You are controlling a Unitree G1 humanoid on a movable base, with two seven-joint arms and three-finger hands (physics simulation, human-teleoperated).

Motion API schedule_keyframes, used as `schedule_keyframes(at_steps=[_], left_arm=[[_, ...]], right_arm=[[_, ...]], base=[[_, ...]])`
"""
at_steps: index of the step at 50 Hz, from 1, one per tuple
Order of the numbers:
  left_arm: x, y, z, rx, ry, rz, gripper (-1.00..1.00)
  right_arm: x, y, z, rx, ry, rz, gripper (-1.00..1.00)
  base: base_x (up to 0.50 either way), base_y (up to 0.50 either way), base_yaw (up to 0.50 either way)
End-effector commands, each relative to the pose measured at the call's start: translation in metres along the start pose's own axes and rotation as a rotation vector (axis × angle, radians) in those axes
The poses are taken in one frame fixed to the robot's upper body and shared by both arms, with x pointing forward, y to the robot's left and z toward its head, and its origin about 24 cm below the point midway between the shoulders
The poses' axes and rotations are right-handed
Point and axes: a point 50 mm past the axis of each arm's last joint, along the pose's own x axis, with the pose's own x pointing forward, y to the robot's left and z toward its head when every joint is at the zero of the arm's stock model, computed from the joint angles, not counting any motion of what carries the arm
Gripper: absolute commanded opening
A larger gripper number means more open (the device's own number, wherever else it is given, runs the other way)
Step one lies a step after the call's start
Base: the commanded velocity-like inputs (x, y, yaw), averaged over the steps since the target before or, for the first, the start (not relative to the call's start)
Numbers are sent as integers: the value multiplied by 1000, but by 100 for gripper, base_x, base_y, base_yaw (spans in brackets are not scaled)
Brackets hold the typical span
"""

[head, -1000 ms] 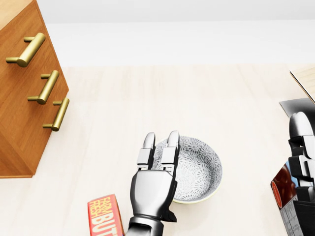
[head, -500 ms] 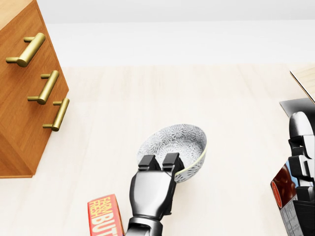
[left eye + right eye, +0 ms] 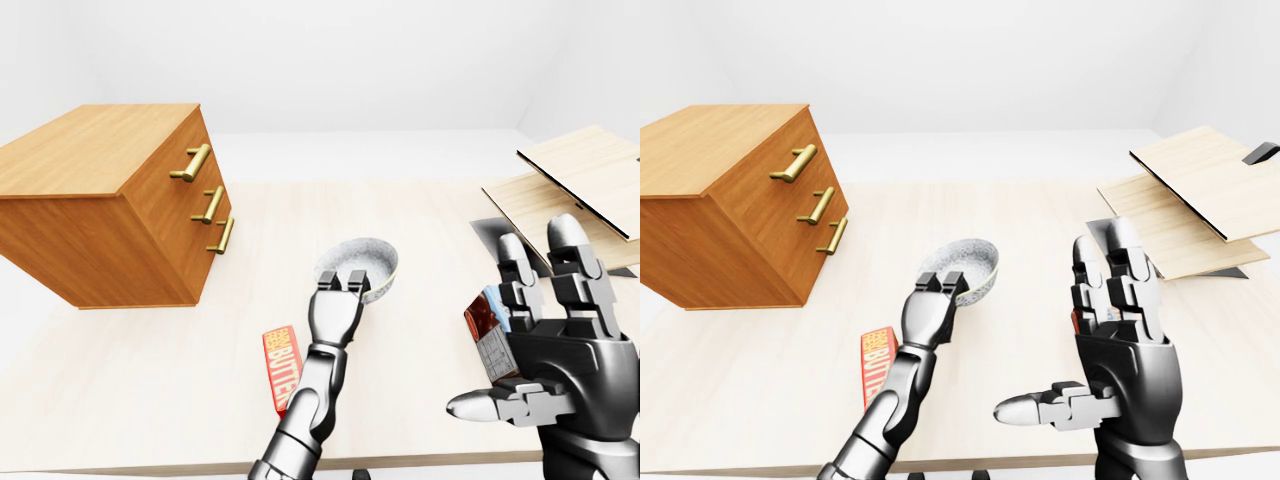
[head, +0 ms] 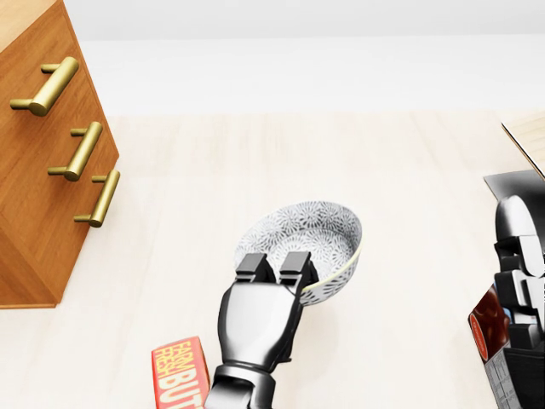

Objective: Close the top drawer of the cabinet and put the bowl on top of it.

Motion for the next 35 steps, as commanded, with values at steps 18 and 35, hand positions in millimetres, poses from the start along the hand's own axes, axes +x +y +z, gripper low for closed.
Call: schedule_keyframes(at_steps=[18,35], left_arm=[[7,81,9,-44,-66,160,-100],[11,138,7,-76,-94,265,-100]], right_arm=[[1,2,-4,3,17,6,100],[2,5,-7,7,34,12,100]], base=[[0,0,0],[0,0,0]])
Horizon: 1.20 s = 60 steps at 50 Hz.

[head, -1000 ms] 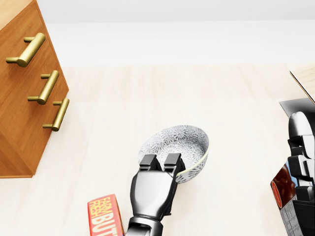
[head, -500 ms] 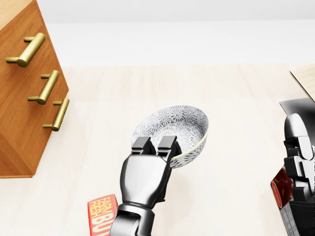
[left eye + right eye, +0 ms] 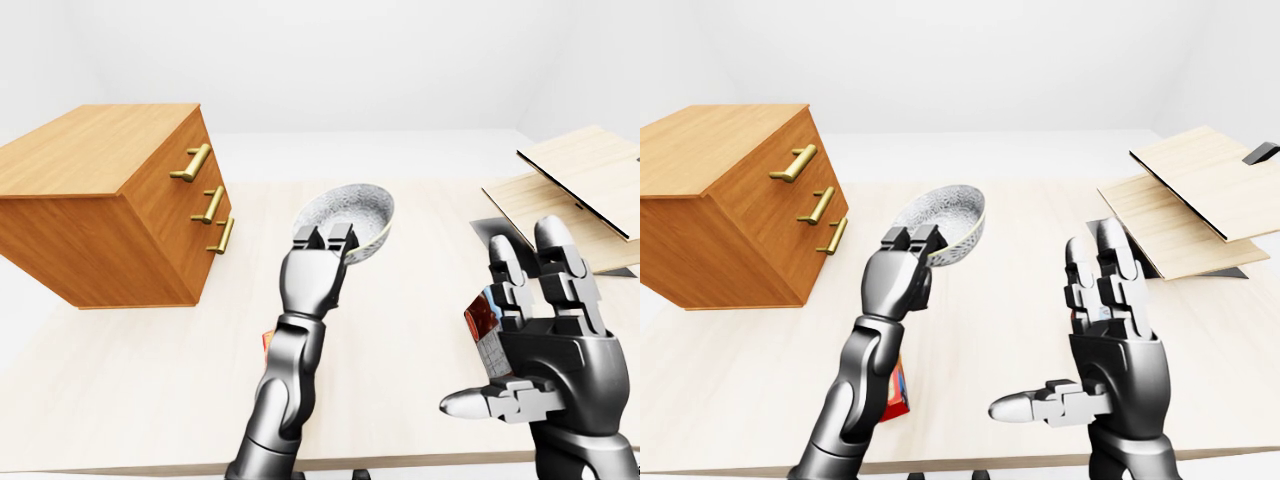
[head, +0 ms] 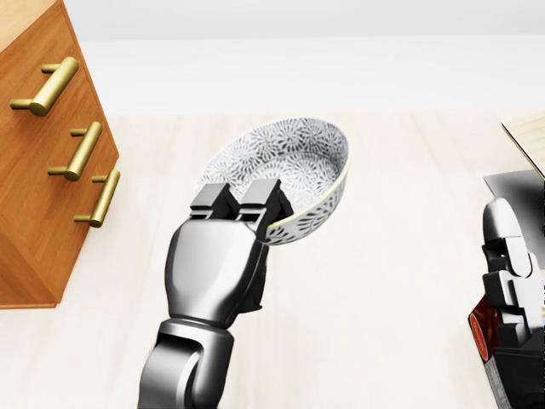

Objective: Close the top drawer of the cabinet and put the bowl on top of it.

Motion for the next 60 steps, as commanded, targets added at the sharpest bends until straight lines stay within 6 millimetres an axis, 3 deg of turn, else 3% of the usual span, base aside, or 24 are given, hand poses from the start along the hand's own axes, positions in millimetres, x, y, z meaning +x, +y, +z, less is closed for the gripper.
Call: schedule_keyframes(at_steps=[1,6,23,49,60], left_arm=[[5,38,1,-75,-23,102,-100],[8,47,-1,-68,-27,117,-100],[28,116,0,5,-98,223,-100],[43,176,-12,143,-141,354,-100],[46,204,-27,186,-133,408,-100]], right_arm=[[1,2,-3,2,14,4,100],[0,3,-4,3,23,6,100],[0,4,-6,4,34,9,100],[1,5,-10,5,49,12,100],[0,6,-10,7,55,15,100]], base=[[0,0,0],[0,0,0],[0,0,0],[0,0,0],[0,0,0]])
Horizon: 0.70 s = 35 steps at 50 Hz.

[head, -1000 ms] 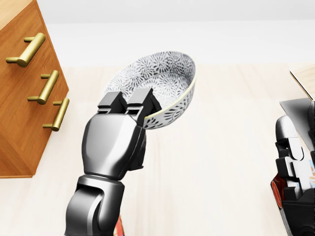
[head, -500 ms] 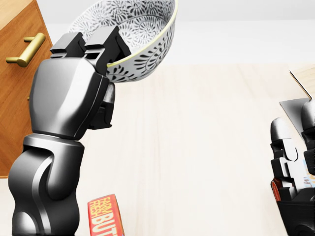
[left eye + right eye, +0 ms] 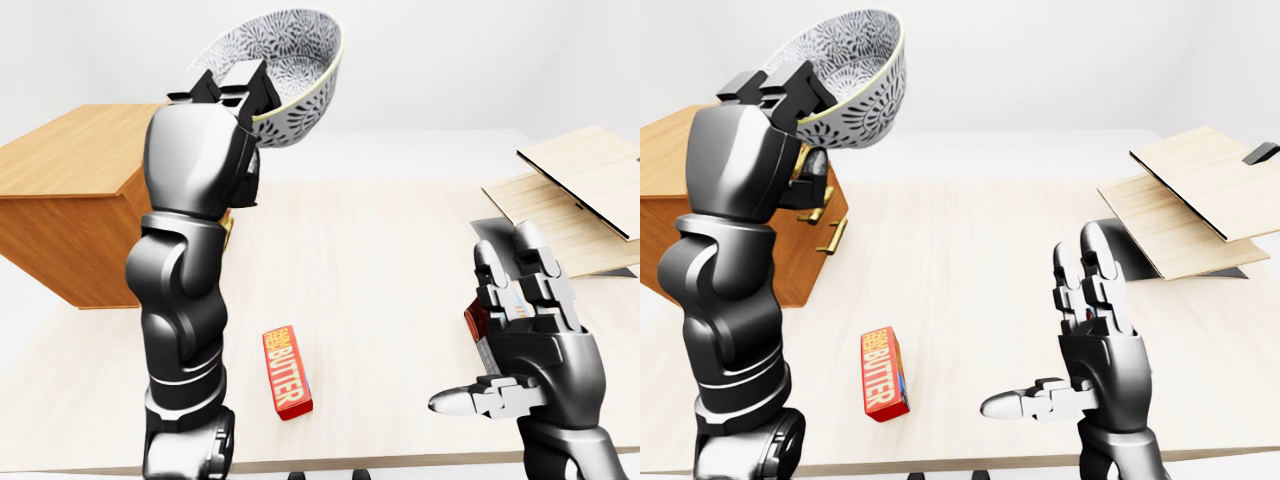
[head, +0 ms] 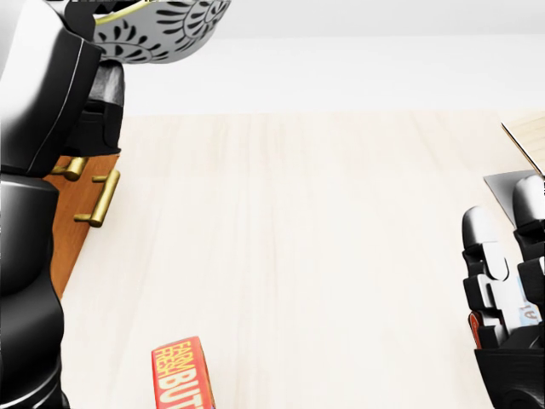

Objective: Close the top drawer of the cabinet and put the bowl on top of it.

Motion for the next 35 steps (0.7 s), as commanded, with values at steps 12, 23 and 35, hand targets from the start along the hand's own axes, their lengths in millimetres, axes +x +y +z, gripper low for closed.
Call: schedule_keyframes(at_steps=[12,23,35], left_arm=[[21,34,-42,-31,16,149,-100],[26,40,-60,-22,50,172,-100],[30,58,-85,28,104,191,-100]], right_arm=[[0,1,-2,3,13,5,100],[1,2,-2,6,9,16,100],[1,2,-1,5,2,16,100]], base=[[0,0,0],[0,0,0],[0,0,0]])
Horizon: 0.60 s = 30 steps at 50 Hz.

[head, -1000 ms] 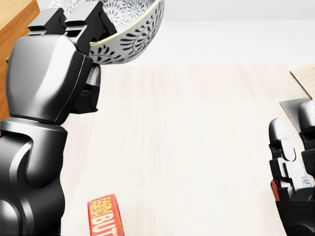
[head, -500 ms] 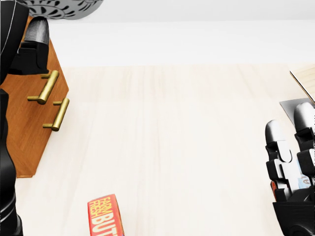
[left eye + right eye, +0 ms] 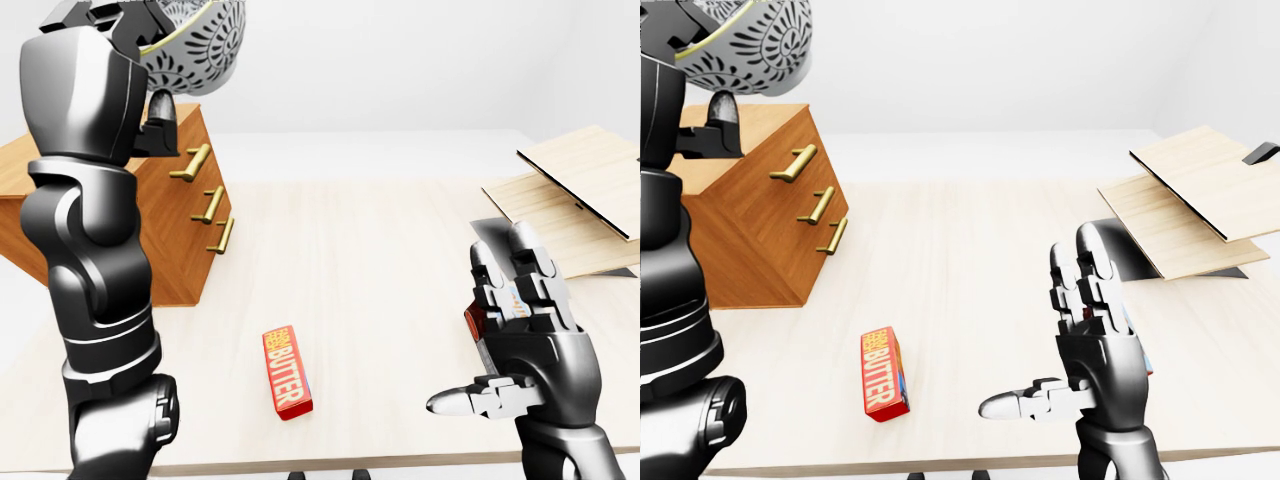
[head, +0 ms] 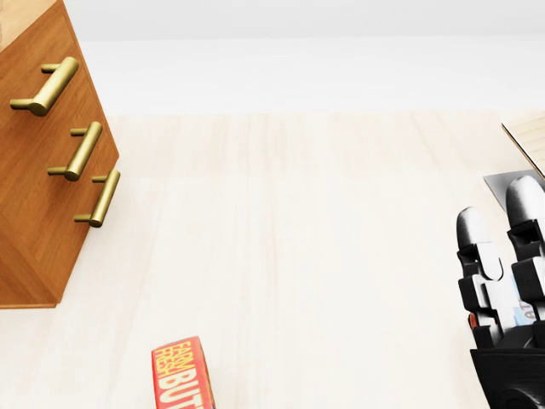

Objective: Close the top drawer of the cabinet and put the bowl on top of it.

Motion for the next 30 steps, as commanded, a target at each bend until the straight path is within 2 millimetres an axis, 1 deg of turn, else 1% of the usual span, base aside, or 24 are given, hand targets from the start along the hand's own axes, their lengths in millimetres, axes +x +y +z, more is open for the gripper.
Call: schedule_keyframes(at_steps=[1,2,3,10,16,19,25,30], left_arm=[[8,17,-23,-34,35,66,-100],[9,16,-29,-44,54,65,-100],[9,16,-29,-45,54,65,-100],[12,17,-49,-56,113,84,-100],[13,15,-58,-65,142,90,-100],[13,15,-66,-54,168,93,-100],[11,17,-73,-43,189,89,-100],[9,18,-86,-39,231,91,-100]], right_arm=[[1,0,0,-1,-3,2,100],[1,1,0,-1,-3,3,100],[1,1,0,-1,-2,3,100],[1,1,0,-2,-3,3,100],[1,1,0,-1,-1,3,100],[1,1,0,-2,-2,2,100],[1,1,0,-2,0,3,100],[1,2,0,-2,0,4,100]], base=[[0,0,0],[0,0,0],[0,0,0],[0,0,0],[0,0,0],[0,0,0],[0,0,0],[0,0,0]])
